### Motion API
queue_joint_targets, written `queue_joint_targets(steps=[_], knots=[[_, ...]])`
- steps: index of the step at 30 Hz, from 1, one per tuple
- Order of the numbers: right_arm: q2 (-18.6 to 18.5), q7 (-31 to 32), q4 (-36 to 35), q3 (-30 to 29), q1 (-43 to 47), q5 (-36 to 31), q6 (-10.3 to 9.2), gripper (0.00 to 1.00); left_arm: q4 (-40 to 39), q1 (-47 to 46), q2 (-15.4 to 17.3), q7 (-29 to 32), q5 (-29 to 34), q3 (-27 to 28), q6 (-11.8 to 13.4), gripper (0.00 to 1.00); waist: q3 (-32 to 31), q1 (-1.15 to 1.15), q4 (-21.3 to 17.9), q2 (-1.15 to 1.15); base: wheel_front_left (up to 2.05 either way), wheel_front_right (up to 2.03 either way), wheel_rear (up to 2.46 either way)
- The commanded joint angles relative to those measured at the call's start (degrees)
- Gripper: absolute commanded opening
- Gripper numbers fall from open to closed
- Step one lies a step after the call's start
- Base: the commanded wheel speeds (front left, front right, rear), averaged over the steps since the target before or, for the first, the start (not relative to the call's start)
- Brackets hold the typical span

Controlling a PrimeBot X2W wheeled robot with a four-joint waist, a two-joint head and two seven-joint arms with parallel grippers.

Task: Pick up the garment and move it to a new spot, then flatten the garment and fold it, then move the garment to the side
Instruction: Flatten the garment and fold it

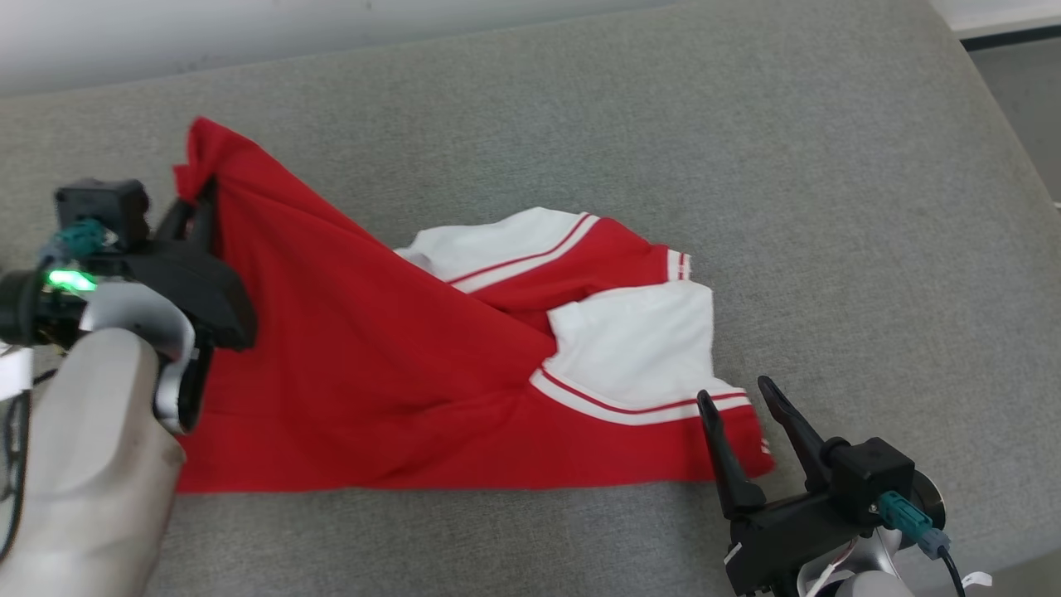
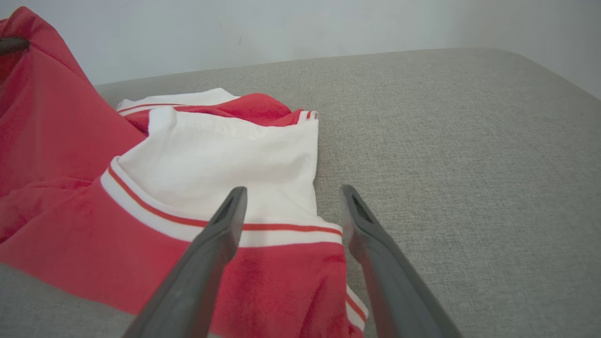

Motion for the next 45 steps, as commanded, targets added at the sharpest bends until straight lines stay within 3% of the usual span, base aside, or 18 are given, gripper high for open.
queue_joint_targets(steps=[1,7,8,9,16,24,28,32,35,45], knots=[[-0.3,0.0,-0.2,0.2,-0.6,-0.2,-0.15,1.00,0.9,-1.3,0.8,-1.0,0.5,0.4,0.1,0.00,1.0,-0.01,-1.2,-0.01,0.00,0.00,0.00],[-0.5,0.4,-0.5,0.6,-0.6,-0.5,-0.15,1.00,5.3,-4.6,0.9,-4.2,0.1,1.1,0.4,0.00,1.7,-0.01,-2.0,-0.01,0.00,0.00,0.00],[-0.5,0.5,-0.6,0.6,-0.6,-0.5,-0.15,1.00,6.4,-4.8,0.6,-3.9,-0.2,1.1,0.2,0.34,1.7,-0.01,-1.9,-0.01,0.00,0.00,0.00],[-0.5,0.5,-0.5,0.5,-0.5,-0.6,-0.15,1.00,7.4,-4.9,0.3,-3.3,-0.3,1.0,0.2,1.00,1.6,-0.01,-1.8,-0.01,0.00,0.00,0.00],[-0.2,0.9,-0.5,0.1,0.4,-0.6,-0.14,1.00,12.0,-3.6,-2.0,-2.4,-1.2,-0.5,-1.5,1.00,-0.4,-0.01,1.4,-0.01,0.00,0.00,0.00],[-0.2,0.8,0.4,-0.8,1.4,0.0,-0.15,1.00,9.7,2.0,-4.6,-10.0,-3.1,0.4,-2.1,1.00,-5.3,-0.01,6.1,-0.01,0.00,0.00,0.00],[-0.2,0.8,0.9,-1.3,1.9,0.1,-0.14,1.00,3.7,8.5,-5.5,-11.4,-3.1,2.0,-2.2,1.00,-8.0,-0.01,7.9,-0.01,0.00,0.00,0.00],[-0.3,1.1,1.3,-2.6,3.4,0.3,-0.15,1.00,-11.4,20.9,-7.1,-11.4,-0.6,6.0,-1.4,1.00,-11.0,-0.01,9.7,-0.01,0.00,0.00,0.00],[-0.5,1.4,1.2,-3.2,4.4,0.3,-0.15,1.00,-18.2,28.0,-7.9,-11.4,1.6,7.8,-1.7,1.00,-12.4,-0.01,10.5,-0.01,0.00,0.00,0.00],[-0.1,1.8,0.8,-3.4,6.8,0.4,-0.15,1.00,-30.2,44.4,-11.0,-11.4,5.2,12.5,-1.2,1.00,-15.2,-0.01,11.1,-0.01,0.00,0.00,0.00]])
